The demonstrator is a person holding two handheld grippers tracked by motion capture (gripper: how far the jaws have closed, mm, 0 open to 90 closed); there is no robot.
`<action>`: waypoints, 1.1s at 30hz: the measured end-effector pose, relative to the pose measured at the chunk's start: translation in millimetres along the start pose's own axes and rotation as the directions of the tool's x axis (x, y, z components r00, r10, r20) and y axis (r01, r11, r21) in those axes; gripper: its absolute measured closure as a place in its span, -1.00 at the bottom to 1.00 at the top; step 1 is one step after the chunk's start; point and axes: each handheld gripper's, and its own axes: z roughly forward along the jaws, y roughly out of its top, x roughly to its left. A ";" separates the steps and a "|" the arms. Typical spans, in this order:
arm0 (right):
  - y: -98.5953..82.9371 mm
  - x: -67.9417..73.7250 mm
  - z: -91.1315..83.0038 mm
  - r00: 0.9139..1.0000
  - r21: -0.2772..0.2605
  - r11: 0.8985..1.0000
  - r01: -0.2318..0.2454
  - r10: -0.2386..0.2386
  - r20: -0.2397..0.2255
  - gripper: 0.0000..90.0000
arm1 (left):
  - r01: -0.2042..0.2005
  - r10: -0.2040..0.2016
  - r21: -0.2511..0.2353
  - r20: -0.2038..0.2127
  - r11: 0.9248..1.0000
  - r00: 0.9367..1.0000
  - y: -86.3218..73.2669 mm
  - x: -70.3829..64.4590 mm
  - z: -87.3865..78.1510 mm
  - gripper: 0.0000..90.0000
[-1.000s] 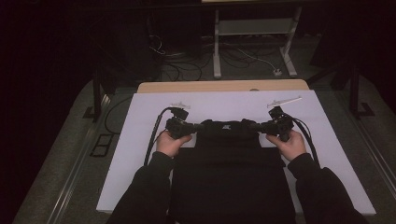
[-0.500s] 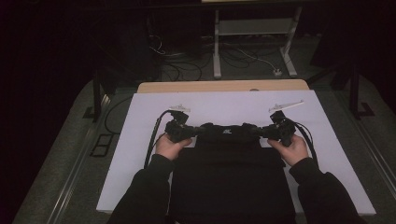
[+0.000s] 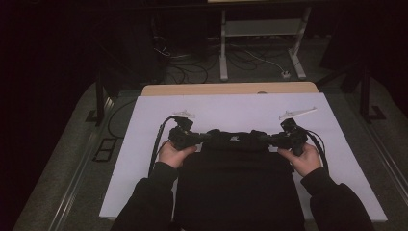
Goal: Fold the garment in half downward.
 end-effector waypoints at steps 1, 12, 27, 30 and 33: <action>-0.6 1.1 -1.5 1.000 -0.002 1.000 0.001 -0.001 -0.003 0.88 | -0.001 0.001 -0.002 0.003 1.000 1.000 -0.4 -0.8 -0.7 0.89; -8.0 11.2 -9.3 1.000 -0.001 1.000 0.009 -0.009 -0.006 0.88 | -0.016 0.015 0.005 0.007 1.000 1.000 -8.7 -12.4 -5.0 0.89; -19.3 22.4 -14.9 1.000 0.006 1.000 0.021 -0.021 -0.010 0.88 | -0.029 0.029 0.020 0.007 0.999 1.000 -19.5 -24.4 -10.7 0.89; -22.2 25.0 -15.7 1.000 0.008 1.000 0.024 -0.024 -0.014 0.88 | -0.029 0.028 0.026 0.007 0.999 1.000 -22.2 -26.3 -10.9 0.89; -25.2 27.7 -16.4 1.000 0.011 1.000 0.024 -0.024 -0.017 0.88 | -0.031 0.031 0.029 0.009 0.999 0.999 -24.9 -29.3 -11.6 0.89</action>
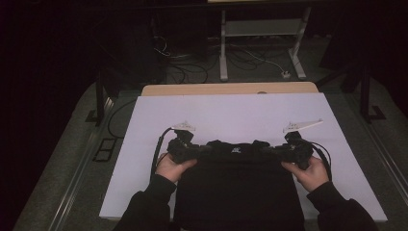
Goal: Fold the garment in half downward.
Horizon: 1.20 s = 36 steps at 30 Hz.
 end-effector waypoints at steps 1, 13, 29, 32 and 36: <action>-0.8 1.0 -0.2 1.000 0.004 1.000 -0.002 0.002 0.000 0.88 | -0.002 0.002 0.003 0.002 1.000 1.000 -0.8 -0.8 -0.3 0.89; -12.5 6.1 1.7 1.000 0.032 0.999 0.000 0.000 -0.012 0.88 | -0.001 0.000 0.037 0.010 0.999 1.000 -16.1 -7.9 -1.2 0.89; -30.9 12.4 8.4 0.999 0.096 0.995 -0.017 0.020 -0.029 0.88 | -0.022 0.020 0.103 0.020 0.994 1.000 -34.2 -19.2 4.2 0.89; -33.5 14.1 9.6 0.999 0.108 0.994 -0.016 0.019 -0.032 0.88 | -0.024 0.021 0.114 0.022 0.993 1.000 -36.7 -21.3 4.4 0.89; -36.7 15.7 10.5 0.999 0.120 0.993 -0.018 0.022 -0.037 0.88 | -0.029 0.025 0.134 0.032 0.991 0.999 -40.5 -23.3 4.9 0.88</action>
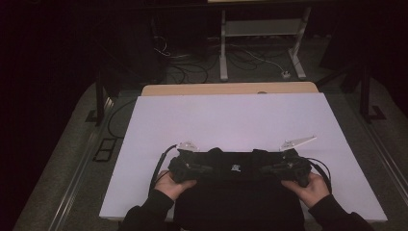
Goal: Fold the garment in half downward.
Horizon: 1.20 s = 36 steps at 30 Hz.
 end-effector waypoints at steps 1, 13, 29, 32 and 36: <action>-1.1 0.9 0.3 1.000 0.008 1.000 -0.009 0.009 -0.003 0.88 | -0.005 0.005 0.005 0.005 1.000 1.000 -0.8 -0.3 0.6 0.88; -11.1 5.1 0.6 0.999 0.037 0.999 -0.023 0.024 -0.023 0.87 | -0.026 0.026 0.047 0.012 0.999 1.000 -8.5 -7.5 0.0 0.88; -25.0 14.8 -2.7 0.998 0.071 0.997 -0.023 0.027 -0.051 0.87 | -0.051 0.046 0.111 0.040 0.992 0.998 -23.5 -19.6 -1.1 0.88; -27.8 17.6 -2.9 0.998 0.077 0.997 -0.019 0.024 -0.057 0.87 | -0.047 0.043 0.112 0.041 0.993 0.998 -26.4 -21.7 -2.5 0.87; -30.9 21.3 -3.0 0.998 0.085 0.996 -0.018 0.023 -0.061 0.87 | -0.046 0.041 0.112 0.041 0.993 0.998 -29.9 -23.9 -3.4 0.87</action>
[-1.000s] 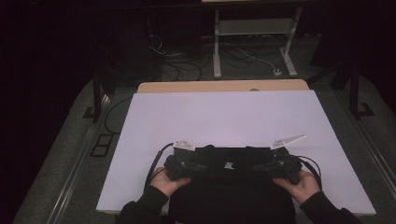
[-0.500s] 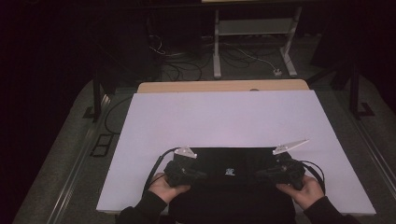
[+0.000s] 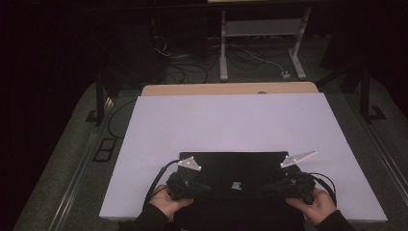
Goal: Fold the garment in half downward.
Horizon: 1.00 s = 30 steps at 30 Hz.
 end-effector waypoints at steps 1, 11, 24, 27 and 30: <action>-0.8 0.5 0.1 1.000 0.001 1.000 0.001 -0.001 -0.002 0.87 | -0.006 0.006 0.006 0.000 1.000 1.000 -0.7 -0.2 -0.4 0.87; -6.8 4.6 -1.5 1.000 0.013 1.000 0.000 0.000 -0.013 0.86 | 0.002 -0.002 0.019 0.012 1.000 1.000 -7.1 -4.3 0.0 0.86; -12.7 10.5 -1.3 1.000 0.034 0.999 -0.003 0.003 -0.025 0.85 | 0.009 -0.010 0.042 0.010 0.999 1.000 -12.0 -10.9 0.9 0.82; -14.1 10.3 -2.6 0.999 0.032 0.999 -0.018 0.019 -0.035 0.64 | -0.008 0.008 0.042 -0.008 0.999 1.000 -12.8 -12.8 -1.2 0.77; -15.0 13.4 -7.2 1.000 0.006 1.000 -0.023 0.023 -0.018 0.47 | -0.018 0.020 0.038 -0.038 0.999 0.999 -13.0 -15.7 -3.7 0.59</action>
